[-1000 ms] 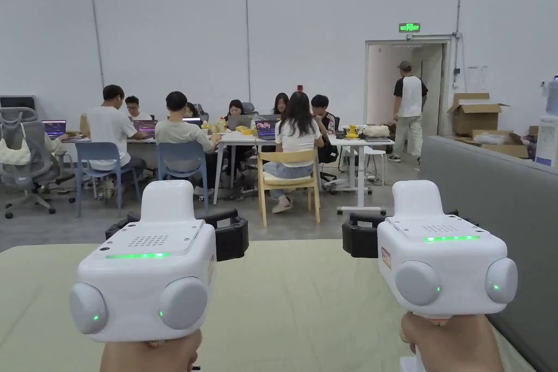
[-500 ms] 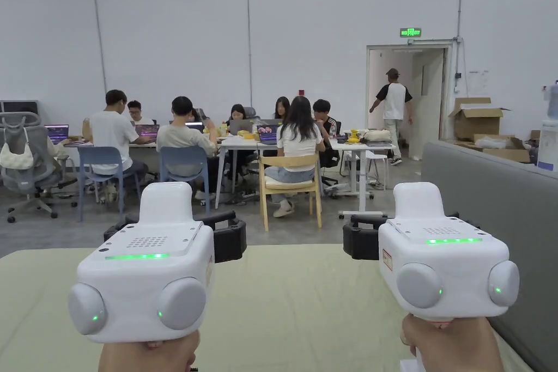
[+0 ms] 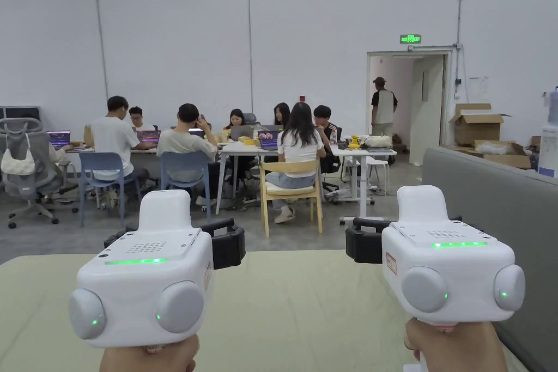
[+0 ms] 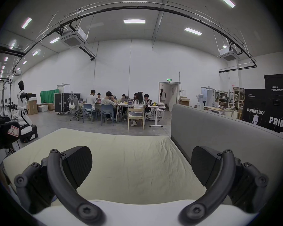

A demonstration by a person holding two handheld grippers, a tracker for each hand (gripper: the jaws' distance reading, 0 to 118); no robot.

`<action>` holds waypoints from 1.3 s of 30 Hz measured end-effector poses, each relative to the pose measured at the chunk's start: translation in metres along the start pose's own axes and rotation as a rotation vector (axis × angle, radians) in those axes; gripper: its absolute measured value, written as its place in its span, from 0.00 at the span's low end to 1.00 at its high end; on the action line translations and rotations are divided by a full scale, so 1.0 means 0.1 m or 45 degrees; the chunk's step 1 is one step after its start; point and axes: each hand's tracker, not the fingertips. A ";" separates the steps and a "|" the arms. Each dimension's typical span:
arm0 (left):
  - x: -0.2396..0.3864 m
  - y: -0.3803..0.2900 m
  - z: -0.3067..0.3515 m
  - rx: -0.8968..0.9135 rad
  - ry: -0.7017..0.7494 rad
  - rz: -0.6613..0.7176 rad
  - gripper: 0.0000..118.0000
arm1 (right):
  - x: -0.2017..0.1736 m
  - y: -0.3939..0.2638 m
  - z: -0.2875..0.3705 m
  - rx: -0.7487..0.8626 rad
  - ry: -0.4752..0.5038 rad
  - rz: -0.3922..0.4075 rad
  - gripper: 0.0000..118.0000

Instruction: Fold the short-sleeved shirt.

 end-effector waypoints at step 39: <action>-0.04 0.07 0.00 -0.004 -0.021 0.013 0.99 | -0.07 0.04 0.00 0.001 0.018 0.012 1.00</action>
